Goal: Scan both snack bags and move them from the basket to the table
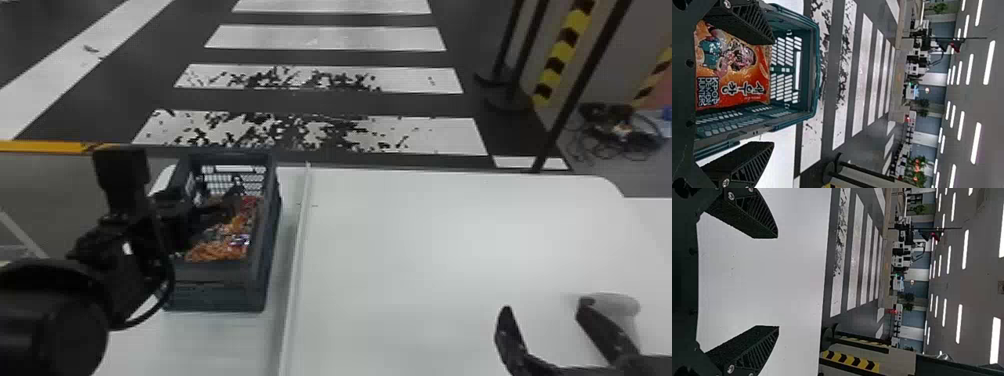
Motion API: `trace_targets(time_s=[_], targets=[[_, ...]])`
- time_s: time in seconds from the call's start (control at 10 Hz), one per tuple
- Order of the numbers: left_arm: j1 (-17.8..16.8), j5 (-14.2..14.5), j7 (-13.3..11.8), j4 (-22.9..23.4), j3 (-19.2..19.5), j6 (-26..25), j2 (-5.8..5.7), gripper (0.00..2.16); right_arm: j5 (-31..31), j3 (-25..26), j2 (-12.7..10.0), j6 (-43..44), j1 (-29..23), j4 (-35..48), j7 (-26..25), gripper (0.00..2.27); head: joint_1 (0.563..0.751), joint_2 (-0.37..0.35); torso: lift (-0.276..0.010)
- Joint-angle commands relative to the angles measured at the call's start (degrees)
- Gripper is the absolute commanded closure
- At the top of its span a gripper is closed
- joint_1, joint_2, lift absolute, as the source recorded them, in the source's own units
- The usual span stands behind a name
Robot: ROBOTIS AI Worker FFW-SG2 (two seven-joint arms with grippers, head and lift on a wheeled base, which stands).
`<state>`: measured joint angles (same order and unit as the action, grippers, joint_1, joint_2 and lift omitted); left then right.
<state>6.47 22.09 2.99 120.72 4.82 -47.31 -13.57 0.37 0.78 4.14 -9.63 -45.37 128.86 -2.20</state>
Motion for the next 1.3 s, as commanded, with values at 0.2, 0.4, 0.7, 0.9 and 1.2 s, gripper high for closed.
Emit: trace_targets(time_s=[0.2,0.4,0.7,0.9,1.2], targets=[[-9.02,-2.57,2.9,-6.11,-2.18,-9.43,1.27,0.08,-0.98,0.53,1.66,0.88,0.63,-2.38,-0.09,0.11,0.695,0.028,-0.098],[-12.62,-4.24,4.04,-8.83,-3.24,-17.16,1.7,0.08,-1.68,0.89,2.54,1.4,1.16,-3.79,-0.09,0.11,0.695,0.026,-0.098],[-17.19,-5.39,5.71,-12.44,-4.29,-22.61,1.79,0.09,-3.71,1.5,3.95,1.93,1.25,-4.05,-0.09,0.11,0.695,0.026,-0.098],[-21.23,-7.14,7.21,-15.6,-5.44,-29.29,2.14,0.09,-4.67,2.03,4.56,2.64,1.34,-4.49,-0.09,0.11,0.695,0.028,-0.098],[-26.51,-7.14,6.42,-21.22,-5.52,-33.86,2.41,0.09,-5.11,2.56,5.0,2.99,1.25,-4.76,-0.09,0.11,0.695,0.028,-0.098]])
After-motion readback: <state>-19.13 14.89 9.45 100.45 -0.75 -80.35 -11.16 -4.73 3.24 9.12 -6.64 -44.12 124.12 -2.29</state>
